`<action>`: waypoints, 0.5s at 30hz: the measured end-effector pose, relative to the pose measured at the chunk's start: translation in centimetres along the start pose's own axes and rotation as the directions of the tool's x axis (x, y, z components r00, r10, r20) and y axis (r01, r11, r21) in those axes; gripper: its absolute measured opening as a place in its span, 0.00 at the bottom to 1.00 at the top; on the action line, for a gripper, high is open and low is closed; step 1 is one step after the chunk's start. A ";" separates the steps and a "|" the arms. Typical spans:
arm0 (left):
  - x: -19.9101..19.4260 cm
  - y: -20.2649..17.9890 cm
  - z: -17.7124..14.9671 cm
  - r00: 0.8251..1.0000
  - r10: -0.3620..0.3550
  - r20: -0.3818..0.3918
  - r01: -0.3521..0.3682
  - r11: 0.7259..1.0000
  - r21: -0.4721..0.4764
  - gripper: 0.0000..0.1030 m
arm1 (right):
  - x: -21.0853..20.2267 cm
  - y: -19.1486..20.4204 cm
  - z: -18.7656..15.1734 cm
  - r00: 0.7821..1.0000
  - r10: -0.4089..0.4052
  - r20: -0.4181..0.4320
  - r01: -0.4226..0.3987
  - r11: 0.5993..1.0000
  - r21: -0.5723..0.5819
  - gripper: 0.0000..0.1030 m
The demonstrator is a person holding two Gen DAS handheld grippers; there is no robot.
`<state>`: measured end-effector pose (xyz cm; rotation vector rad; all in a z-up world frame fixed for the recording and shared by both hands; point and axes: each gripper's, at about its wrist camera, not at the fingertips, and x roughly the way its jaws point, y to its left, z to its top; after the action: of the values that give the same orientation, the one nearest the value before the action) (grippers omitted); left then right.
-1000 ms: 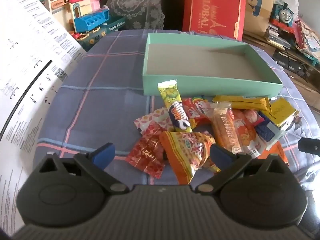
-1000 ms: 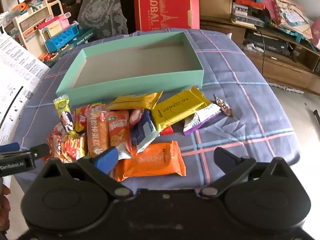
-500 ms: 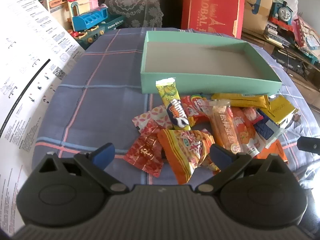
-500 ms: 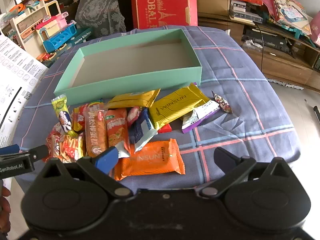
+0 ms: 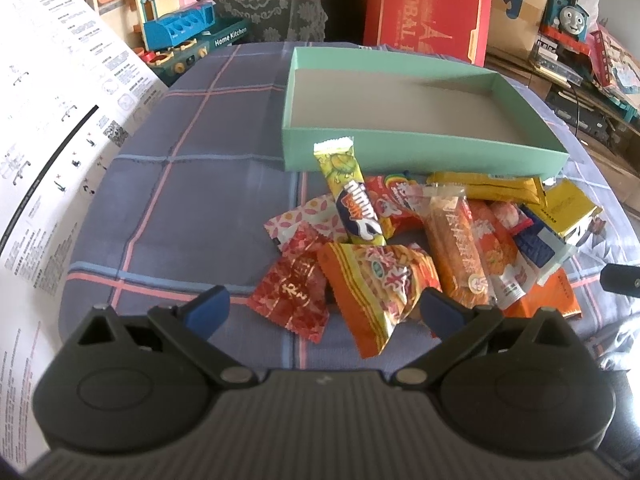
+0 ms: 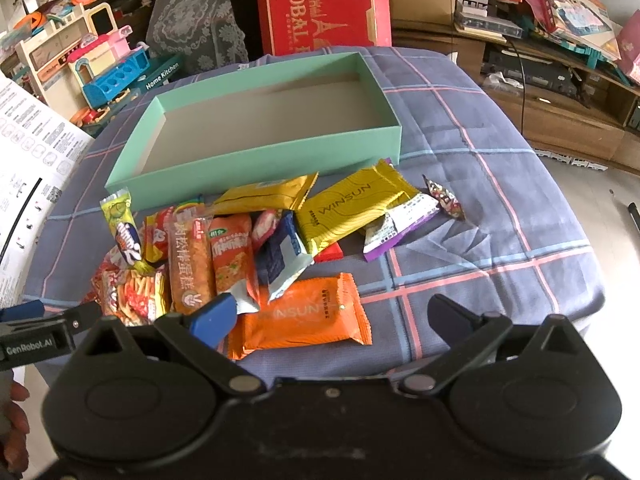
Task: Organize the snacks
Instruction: 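Move both grippers toward the snack pile in front of the green tray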
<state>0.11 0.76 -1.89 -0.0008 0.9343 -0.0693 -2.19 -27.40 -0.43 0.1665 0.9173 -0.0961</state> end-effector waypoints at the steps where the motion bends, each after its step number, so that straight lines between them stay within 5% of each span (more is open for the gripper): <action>1: 0.1 0.0 0.0 1.000 -0.001 -0.004 0.001 1.000 0.000 1.00 | 0.0 0.0 0.0 1.000 0.001 0.000 -0.001 1.000 0.000 1.00; 15: 2.6 -1.6 0.3 0.996 -0.071 -0.059 0.074 0.996 0.054 1.00 | 0.9 1.3 1.3 0.999 0.032 0.027 -0.030 0.997 -0.074 1.00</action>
<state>1.83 -1.05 -3.73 0.0194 0.9891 -0.1637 -0.49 -26.33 -0.23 0.1103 0.8887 -0.0357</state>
